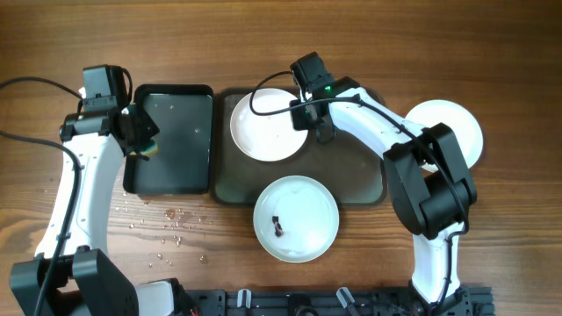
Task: Clean dirty plates on tray and stack at the side
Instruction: 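Grip the scrubbed white plate's rim with the right gripper, then lift the white plate with the right gripper and swing it right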
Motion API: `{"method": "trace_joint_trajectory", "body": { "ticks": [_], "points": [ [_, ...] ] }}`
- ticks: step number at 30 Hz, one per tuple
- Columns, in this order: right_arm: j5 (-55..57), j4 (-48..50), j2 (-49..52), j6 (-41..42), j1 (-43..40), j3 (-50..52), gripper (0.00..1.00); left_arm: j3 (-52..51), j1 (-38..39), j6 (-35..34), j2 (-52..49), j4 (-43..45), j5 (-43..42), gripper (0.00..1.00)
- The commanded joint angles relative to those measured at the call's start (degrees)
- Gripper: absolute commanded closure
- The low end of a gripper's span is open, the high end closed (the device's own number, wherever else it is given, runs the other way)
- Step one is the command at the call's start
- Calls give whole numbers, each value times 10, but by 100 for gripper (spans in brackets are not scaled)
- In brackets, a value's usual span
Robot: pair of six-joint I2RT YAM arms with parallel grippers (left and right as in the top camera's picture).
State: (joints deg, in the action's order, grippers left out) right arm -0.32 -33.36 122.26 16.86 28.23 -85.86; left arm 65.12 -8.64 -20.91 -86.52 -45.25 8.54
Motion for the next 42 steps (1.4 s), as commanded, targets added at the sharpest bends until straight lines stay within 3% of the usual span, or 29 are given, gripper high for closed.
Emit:
{"method": "trace_joint_trajectory", "body": {
  "ticks": [1,9,17,21,27,33,42],
  "points": [
    [-39,-5,-7,-2,-3,-25,96,-4,-3,-6,5,9,1,96],
    [-82,-5,-81,13,-3,-67,96,-4,-3,-5,5,9,1,96],
    [-99,8,-84,36,8,-98,96,-4,-3,-6,5,9,1,96],
    [-46,49,-82,59,37,-98,96,-4,-3,-5,5,8,1,96],
    [150,139,-59,55,123,-97,96,-4,-3,-5,5,6,1,96],
    [279,227,-27,-46,187,-97,96,-4,-3,-5,5,4,1,96],
    [403,476,-20,-427,234,-97,96,-4,-3,-5,5,4,1,96]
  ]
}}
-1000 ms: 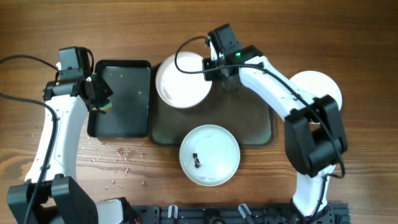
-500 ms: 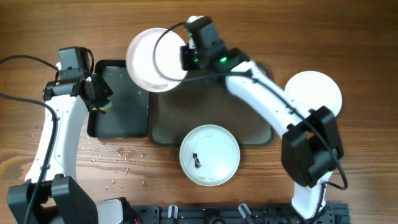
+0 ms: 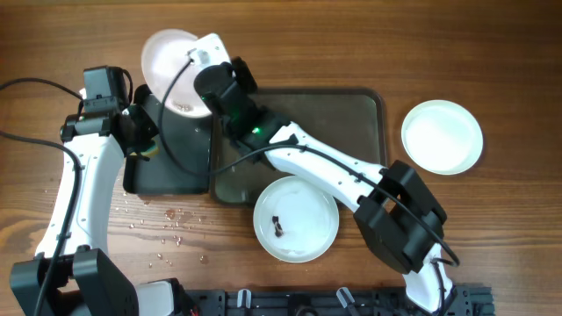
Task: Clean dirty plates on tray and stack at the side
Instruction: 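Lift the white plate with the right gripper and swing it right, then set the plate onto the stack right of the grey tray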
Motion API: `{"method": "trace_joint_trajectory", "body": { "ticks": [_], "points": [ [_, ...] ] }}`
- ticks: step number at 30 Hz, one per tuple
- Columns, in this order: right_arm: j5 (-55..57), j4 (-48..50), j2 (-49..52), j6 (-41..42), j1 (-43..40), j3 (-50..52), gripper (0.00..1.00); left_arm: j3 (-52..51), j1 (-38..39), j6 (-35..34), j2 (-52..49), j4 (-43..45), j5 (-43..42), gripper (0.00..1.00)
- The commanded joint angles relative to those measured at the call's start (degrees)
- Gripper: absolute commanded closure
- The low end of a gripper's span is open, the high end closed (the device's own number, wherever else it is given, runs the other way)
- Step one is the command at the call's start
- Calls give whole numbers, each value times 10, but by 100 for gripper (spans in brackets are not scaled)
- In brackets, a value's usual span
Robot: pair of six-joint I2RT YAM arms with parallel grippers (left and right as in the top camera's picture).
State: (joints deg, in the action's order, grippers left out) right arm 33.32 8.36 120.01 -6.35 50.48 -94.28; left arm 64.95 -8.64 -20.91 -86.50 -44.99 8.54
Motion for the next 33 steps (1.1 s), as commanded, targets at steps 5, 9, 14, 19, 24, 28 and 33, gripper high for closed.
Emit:
{"method": "trace_joint_trajectory", "body": {
  "ticks": [5,9,14,19,24,28,33],
  "points": [
    [71,181,2,-364,36,-12,96,-3,-3,-5,5,2,1,96],
    [71,239,2,-406,51,-12,96,-3,-3,-5,5,2,1,96],
    [70,259,2,-416,56,-12,96,-3,-3,-5,5,2,1,96],
    [71,256,2,-385,51,-12,96,-3,-3,-5,5,2,1,96],
    [81,112,2,-165,38,-12,96,-3,-3,-5,5,2,1,96],
    [12,-38,2,18,14,-12,96,-3,-3,-5,5,2,1,96],
    [-154,-121,-16,145,-37,-12,96,-3,-3,-5,5,2,1,96]
  ]
}}
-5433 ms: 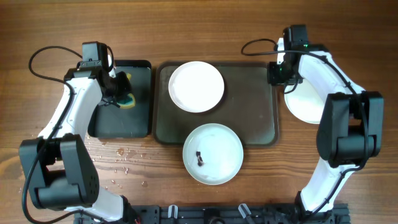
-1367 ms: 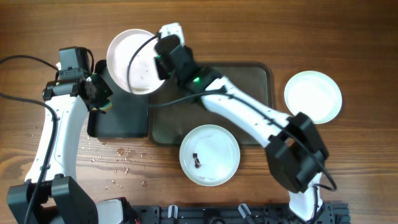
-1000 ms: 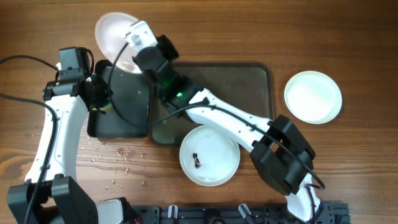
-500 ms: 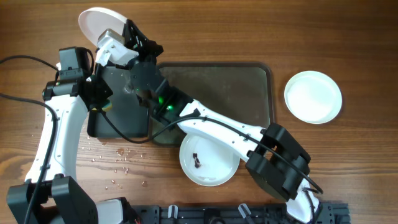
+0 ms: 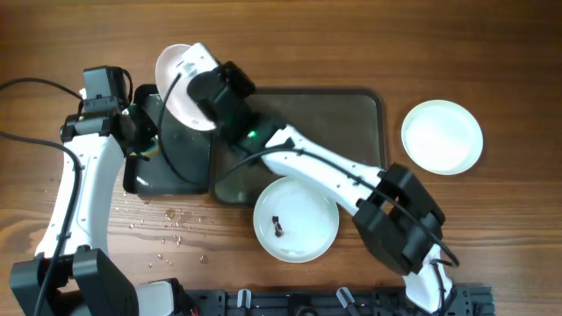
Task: Clean dirty plates on tray and stack at the side
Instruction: 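Set the plate onto the stack right of the grey tray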
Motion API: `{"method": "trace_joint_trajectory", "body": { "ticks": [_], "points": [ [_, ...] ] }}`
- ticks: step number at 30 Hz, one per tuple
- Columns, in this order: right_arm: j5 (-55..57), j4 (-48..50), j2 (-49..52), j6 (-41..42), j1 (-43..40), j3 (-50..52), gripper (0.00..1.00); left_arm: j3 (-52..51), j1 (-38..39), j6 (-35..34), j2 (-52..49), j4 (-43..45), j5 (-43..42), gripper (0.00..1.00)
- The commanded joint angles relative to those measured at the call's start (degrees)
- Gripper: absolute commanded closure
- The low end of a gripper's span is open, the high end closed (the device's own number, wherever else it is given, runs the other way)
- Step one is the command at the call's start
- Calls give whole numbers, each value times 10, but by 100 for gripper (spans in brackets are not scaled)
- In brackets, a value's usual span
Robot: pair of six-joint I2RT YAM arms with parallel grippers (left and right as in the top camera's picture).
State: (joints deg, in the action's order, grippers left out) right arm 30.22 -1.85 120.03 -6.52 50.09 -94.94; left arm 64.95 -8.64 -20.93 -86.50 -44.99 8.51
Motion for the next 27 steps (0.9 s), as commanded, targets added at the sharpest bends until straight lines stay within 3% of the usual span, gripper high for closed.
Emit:
{"method": "trace_joint_trajectory", "body": {
  "ticks": [1,4,12,20,27],
  "points": [
    [-153,-37,-26,170,-46,-6,96,-3,-3,-5,5,2,1,96],
    [-248,-115,-68,235,-104,-6,96,-3,-3,-5,5,2,1,96],
    [-391,-354,-156,245,-325,-6,96,-3,-3,-5,5,2,1,96],
    [-349,-548,-162,222,-560,13,96,-3,-2,-5,5,2,0,96],
    [-280,-558,-161,265,-700,102,96,-3,-2,-5,5,2,-1,96]
  ]
}}
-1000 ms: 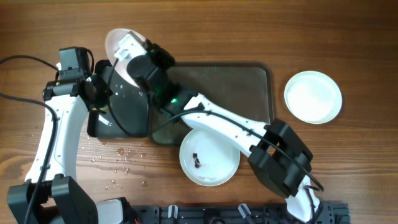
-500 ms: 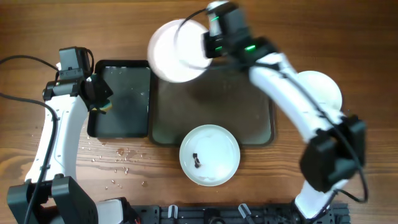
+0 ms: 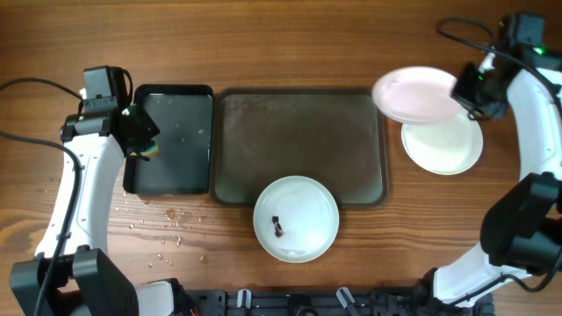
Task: Clean dirty plates on tray and stack at the side
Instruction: 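Set the plate onto the stack right of the grey tray, then release the plate and move the right gripper to the dirty plate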
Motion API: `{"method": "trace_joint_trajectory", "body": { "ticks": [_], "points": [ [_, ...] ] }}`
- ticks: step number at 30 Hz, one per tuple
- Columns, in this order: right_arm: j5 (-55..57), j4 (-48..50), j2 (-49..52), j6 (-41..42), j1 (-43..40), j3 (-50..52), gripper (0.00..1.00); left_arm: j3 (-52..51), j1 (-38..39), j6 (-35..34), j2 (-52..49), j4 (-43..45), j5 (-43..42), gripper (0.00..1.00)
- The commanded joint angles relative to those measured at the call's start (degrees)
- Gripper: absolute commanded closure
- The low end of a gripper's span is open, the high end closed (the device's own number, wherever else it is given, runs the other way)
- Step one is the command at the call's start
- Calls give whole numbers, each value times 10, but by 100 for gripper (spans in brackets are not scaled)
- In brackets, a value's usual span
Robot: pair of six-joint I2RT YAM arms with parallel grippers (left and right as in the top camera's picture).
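Note:
A white plate (image 3: 411, 94) hangs tilted over the brown tray's (image 3: 299, 140) right edge, my right gripper (image 3: 464, 90) shut on its right rim. Just under it to the right, another white plate (image 3: 443, 145) lies on the table. A third white plate (image 3: 296, 219) with dark crumbs rests half on the tray's front rim. My left gripper (image 3: 145, 140) is shut on a yellow-green sponge (image 3: 147, 149) at the left edge of the black bin (image 3: 171, 140).
The black bin holds some water and stands left of the tray. Water drops (image 3: 167, 230) are scattered on the wooden table in front of the bin. Cables run off at the left and top right.
My right gripper has moved with the plate from above the black bin's far edge to the far right, above the plate lying on the table. The left arm has not moved.
First my right gripper was at the rim of a plate at the tray's far left. Then it held that plate tilted over the black bin, at two moments. Now the plate is at the right, over the one on the table. My left gripper stayed at the bin holding the sponge.

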State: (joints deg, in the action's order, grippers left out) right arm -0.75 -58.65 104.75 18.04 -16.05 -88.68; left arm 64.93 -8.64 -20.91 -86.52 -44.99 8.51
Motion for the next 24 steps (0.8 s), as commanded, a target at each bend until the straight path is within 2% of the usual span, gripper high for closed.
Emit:
{"method": "trace_joint_trajectory", "body": {
  "ticks": [1,11,12,13,15,18,21,24],
  "points": [
    [30,15,-8,19,-49,50,96,-2,-2,-6,5,2,-1,96],
    [30,50,-8,15,-74,101,94,-2,-2,-6,5,2,-1,96],
    [30,48,-8,14,-74,101,74,-2,-2,-6,5,2,-1,96],
    [30,43,-8,13,-74,101,60,-2,-2,-6,5,2,-1,96],
    [29,31,-8,-4,-74,101,51,-2,-2,-6,5,2,-1,96],
    [26,10,-8,-15,-74,101,44,-2,-2,-6,5,2,-1,96],
    [-73,-4,-8,-18,-69,101,42,-2,-2,-6,5,2,-1,96],
    [-164,-22,-8,-74,-43,101,42,-2,-2,-6,5,2,-1,96]
  ]
}}
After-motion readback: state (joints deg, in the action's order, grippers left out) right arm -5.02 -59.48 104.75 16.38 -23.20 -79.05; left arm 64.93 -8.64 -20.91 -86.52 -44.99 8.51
